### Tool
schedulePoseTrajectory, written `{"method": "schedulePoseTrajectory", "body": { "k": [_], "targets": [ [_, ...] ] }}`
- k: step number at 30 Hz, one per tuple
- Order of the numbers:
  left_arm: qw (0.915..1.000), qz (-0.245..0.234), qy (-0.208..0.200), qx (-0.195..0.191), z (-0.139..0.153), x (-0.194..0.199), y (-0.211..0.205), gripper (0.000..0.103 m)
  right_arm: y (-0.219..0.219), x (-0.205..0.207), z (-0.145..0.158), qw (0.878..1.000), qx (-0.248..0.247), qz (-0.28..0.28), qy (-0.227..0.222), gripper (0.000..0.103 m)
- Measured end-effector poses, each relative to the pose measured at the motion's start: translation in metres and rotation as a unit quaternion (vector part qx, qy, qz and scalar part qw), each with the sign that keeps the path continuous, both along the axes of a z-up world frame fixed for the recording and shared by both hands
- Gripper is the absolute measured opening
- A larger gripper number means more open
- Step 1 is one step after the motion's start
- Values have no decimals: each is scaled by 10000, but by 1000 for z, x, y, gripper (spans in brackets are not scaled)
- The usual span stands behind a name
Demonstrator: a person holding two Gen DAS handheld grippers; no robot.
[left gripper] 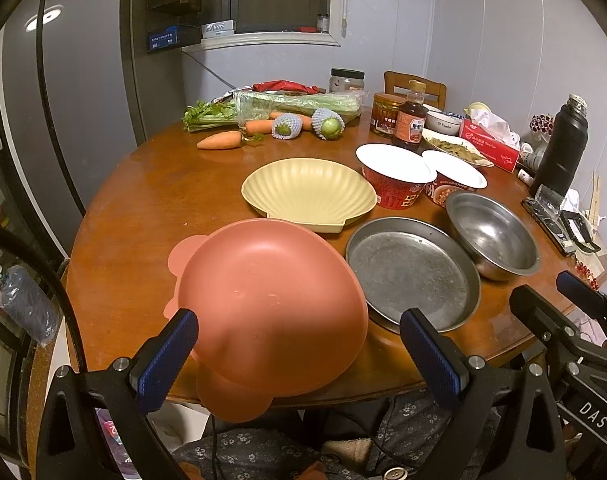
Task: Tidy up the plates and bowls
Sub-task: 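Close the left gripper on the rim of the pink eared bowl, then lift the pink bowl with the left gripper and set it down by the table edge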
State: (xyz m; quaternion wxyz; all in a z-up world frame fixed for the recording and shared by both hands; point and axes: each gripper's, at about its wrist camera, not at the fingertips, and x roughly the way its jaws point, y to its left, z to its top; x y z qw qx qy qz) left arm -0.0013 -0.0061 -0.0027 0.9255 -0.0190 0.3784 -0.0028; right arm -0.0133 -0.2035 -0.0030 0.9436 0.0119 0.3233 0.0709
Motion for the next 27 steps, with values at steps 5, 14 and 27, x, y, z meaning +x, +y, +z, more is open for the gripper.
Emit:
{"method": "schedulePoseTrajectory", "body": {
  "k": [5, 14, 27],
  "targets": [
    [10000, -16, 25, 19, -1, 0, 0, 101, 0, 1, -1, 10000, 7, 17, 16, 84],
    [10000, -41, 37, 14, -1, 1, 1, 101, 2, 1, -2, 10000, 0, 59, -2, 84],
    [9996, 234, -43, -130, 7, 2, 41, 102, 17, -5, 2, 9994, 114, 337, -5, 84]
  ]
}}
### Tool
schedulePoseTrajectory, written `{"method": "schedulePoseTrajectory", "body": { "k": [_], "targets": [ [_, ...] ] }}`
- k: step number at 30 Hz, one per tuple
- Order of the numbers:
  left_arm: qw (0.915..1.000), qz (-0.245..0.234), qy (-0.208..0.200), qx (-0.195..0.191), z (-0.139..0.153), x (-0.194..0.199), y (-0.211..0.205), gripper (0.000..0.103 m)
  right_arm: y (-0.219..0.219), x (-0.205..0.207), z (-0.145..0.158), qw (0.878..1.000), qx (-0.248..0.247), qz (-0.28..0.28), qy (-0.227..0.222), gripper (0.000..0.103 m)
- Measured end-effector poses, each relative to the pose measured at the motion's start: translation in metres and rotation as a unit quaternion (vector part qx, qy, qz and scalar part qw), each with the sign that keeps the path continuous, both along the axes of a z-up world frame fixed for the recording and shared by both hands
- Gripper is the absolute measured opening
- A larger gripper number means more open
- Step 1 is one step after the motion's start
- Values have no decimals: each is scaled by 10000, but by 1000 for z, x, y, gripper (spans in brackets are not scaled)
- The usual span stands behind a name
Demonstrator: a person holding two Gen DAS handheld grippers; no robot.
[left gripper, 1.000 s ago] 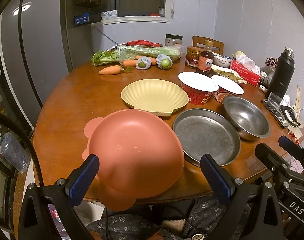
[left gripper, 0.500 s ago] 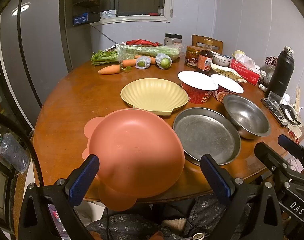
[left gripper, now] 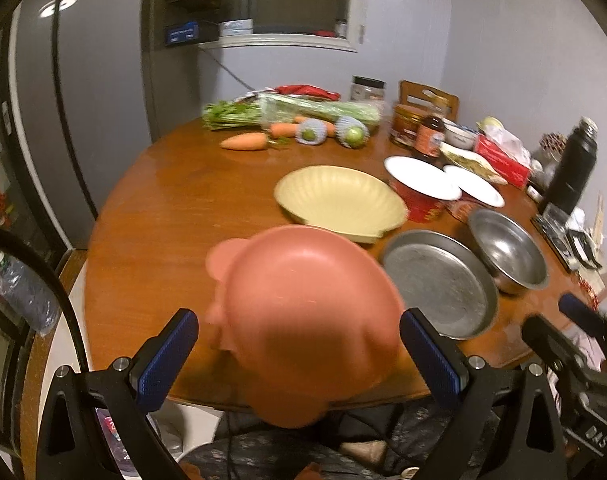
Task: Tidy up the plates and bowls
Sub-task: 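Lift the pink bowl with the left gripper and set it down by the table edge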
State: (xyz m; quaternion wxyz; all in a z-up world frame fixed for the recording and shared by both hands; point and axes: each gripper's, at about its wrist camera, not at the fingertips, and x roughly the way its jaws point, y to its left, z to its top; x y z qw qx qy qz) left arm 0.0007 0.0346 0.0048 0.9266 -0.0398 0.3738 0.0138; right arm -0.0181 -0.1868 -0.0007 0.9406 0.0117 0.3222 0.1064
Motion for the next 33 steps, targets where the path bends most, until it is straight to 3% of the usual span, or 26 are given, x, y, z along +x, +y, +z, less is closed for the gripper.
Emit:
{"method": "schedulePoseTrajectory", "body": {
  "k": [6, 14, 20, 28, 33],
  "targets": [
    [9997, 0, 69, 219, -1, 3, 36, 102, 25, -7, -2, 9989, 204, 382, 173, 84],
    [9988, -299, 186, 341, -4, 28, 67, 101, 65, 0, -22, 9906, 487, 878, 926, 84],
    [9967, -500, 434, 472, -20, 54, 71, 101, 81, 4, -32, 9876, 448, 960, 1157, 84],
    [9964, -612, 462, 350, -27, 70, 65, 101, 60, 18, -36, 9892, 566, 541, 1243, 84],
    [9953, -716, 545, 353, -34, 85, 63, 101, 71, 22, -42, 9854, 617, 737, 1407, 84]
  ]
}}
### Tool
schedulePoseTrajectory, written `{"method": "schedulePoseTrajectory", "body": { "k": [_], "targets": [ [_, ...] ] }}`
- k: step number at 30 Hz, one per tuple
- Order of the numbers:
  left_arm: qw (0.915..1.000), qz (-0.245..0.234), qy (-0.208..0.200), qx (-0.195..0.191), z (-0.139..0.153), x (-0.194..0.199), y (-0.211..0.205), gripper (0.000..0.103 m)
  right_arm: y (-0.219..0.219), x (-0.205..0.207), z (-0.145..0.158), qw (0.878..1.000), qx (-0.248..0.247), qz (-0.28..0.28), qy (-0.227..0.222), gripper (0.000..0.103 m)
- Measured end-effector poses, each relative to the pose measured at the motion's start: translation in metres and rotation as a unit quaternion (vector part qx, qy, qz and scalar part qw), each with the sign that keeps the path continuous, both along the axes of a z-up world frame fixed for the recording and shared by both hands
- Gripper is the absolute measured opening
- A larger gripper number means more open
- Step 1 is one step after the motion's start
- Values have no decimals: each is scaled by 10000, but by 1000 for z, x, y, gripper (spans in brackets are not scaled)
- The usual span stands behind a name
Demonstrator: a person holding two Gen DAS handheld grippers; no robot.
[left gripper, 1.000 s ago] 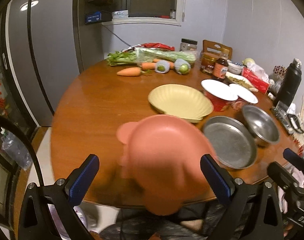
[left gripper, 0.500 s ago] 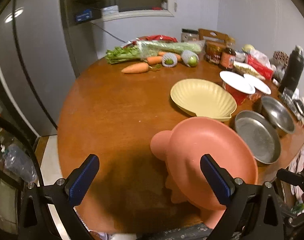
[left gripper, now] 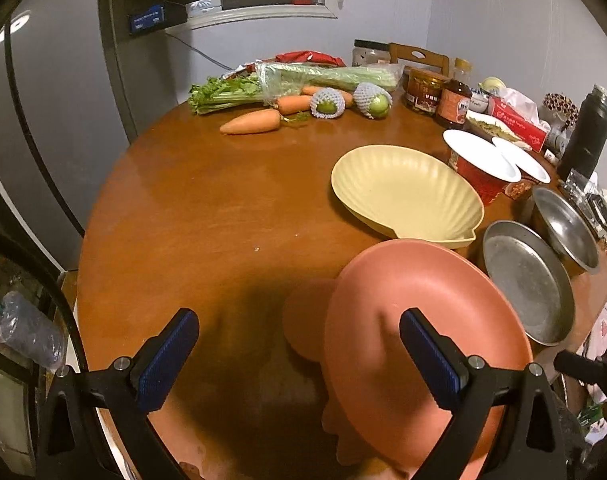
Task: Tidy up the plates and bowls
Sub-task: 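Lift the pink bowl with the left gripper and set it down by the table edge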
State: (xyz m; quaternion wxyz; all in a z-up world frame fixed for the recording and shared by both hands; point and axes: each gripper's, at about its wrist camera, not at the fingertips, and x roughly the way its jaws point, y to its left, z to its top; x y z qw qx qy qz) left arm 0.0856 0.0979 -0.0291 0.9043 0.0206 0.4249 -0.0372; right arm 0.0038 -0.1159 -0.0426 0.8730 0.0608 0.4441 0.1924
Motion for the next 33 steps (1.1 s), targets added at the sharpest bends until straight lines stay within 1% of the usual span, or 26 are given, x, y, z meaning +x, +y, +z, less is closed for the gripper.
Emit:
{"method": "schedulePoseTrajectory", "body": {
  "k": [2, 4, 5, 7, 8, 9, 10, 11, 12, 13, 16, 19, 24, 33],
  "targets": [
    [10000, -39, 22, -4, -3, 5, 1, 101, 5, 1, -2, 10000, 2, 71, 33, 83],
    [10000, -72, 32, -50, -6, 8, 2, 98, 10, 1, -4, 9999, 8, 120, 39, 72],
    [9999, -96, 66, -85, -8, 10, 3, 93, 12, 2, -5, 9998, 29, 171, 54, 71],
    [9998, -115, 133, -138, -13, 14, 3, 88, 16, 3, -6, 9997, 77, 228, 61, 67],
    [9998, -107, 149, -97, -15, 14, 3, 84, 18, 4, -5, 9997, 77, 251, 32, 66],
    [9998, -115, 149, -75, -16, 15, 3, 80, 20, 4, -5, 9996, 49, 274, 14, 62],
    [9997, -170, 156, -112, -18, 15, 2, 69, 22, 4, -5, 9996, 25, 296, 14, 58],
    [9991, -266, 209, -254, -19, 15, 2, 63, 24, 4, -4, 9995, 32, 324, 7, 57],
    [9986, -308, 236, -352, -20, 15, 2, 63, 26, 4, -5, 9993, 19, 363, 7, 55],
    [9988, -316, 189, -314, -20, 14, 1, 60, 27, 5, -5, 9993, 22, 362, -2, 53],
    [9983, -415, 173, -365, -19, 12, -1, 49, 30, 7, -5, 9992, -34, 391, -19, 49],
    [9987, -357, 169, -308, -19, 11, 0, 48, 34, 10, -5, 9990, -90, 446, -35, 49],
    [9991, -127, 169, -358, -19, 9, 18, 48, 45, 19, -5, 9983, -161, 557, -49, 49],
    [9973, 564, 197, -423, -17, 8, 64, 48, 83, 48, 5, 9952, -202, 938, -206, 49]
  ]
}}
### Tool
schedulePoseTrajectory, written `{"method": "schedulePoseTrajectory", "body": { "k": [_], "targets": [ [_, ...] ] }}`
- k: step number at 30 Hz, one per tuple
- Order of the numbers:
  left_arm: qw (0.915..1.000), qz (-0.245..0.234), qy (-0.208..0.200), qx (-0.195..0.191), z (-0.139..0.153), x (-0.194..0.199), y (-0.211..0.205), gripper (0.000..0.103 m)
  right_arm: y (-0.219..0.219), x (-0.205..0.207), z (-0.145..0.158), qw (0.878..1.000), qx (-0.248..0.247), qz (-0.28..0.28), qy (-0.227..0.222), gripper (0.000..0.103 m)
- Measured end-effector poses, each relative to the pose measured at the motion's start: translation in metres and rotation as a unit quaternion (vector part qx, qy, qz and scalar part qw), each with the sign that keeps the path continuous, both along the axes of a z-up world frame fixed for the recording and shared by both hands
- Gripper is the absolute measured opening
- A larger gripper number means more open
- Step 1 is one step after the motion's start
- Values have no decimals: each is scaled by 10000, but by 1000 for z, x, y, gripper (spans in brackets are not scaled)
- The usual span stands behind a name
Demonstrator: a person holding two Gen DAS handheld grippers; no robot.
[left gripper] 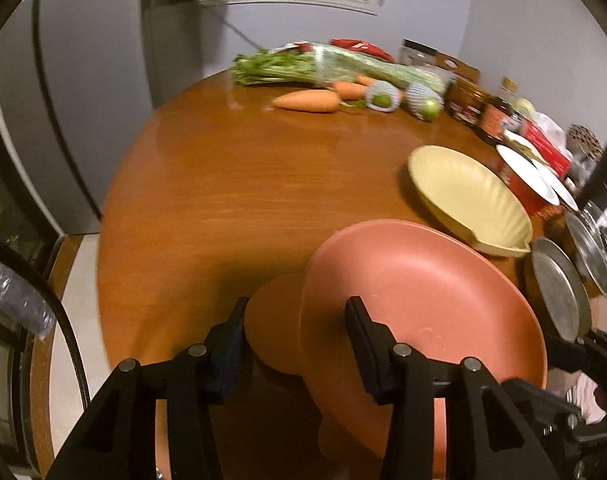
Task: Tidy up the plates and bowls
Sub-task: 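Lift the pink bowl with the left gripper and set it down by the table edge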
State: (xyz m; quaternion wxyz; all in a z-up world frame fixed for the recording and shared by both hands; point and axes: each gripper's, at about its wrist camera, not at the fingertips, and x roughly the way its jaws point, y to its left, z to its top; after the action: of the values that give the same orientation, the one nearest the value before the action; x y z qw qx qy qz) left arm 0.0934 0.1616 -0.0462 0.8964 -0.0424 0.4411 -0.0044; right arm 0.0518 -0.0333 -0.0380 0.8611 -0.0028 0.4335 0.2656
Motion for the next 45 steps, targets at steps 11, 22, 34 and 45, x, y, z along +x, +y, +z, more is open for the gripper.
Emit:
{"method": "schedulePoseTrajectory", "body": {
  "k": [11, 22, 34, 45],
  "targets": [
    [9994, 333, 41, 106, -1, 9, 23, 48, 33, 43, -8, 9995, -104, 306, -54, 49],
    [9984, 541, 100, 137, -1, 25, 30, 48, 49, 65, -10, 9991, -106, 330, -225, 49],
    [9989, 447, 85, -129, 0, 18, 23, 49, 33, 59, -6, 9996, 63, 254, -144, 51],
    [9982, 591, -86, -69, 12, 5, 23, 62, 7, 47, 13, 9990, 165, -87, -404, 56]
  ]
}}
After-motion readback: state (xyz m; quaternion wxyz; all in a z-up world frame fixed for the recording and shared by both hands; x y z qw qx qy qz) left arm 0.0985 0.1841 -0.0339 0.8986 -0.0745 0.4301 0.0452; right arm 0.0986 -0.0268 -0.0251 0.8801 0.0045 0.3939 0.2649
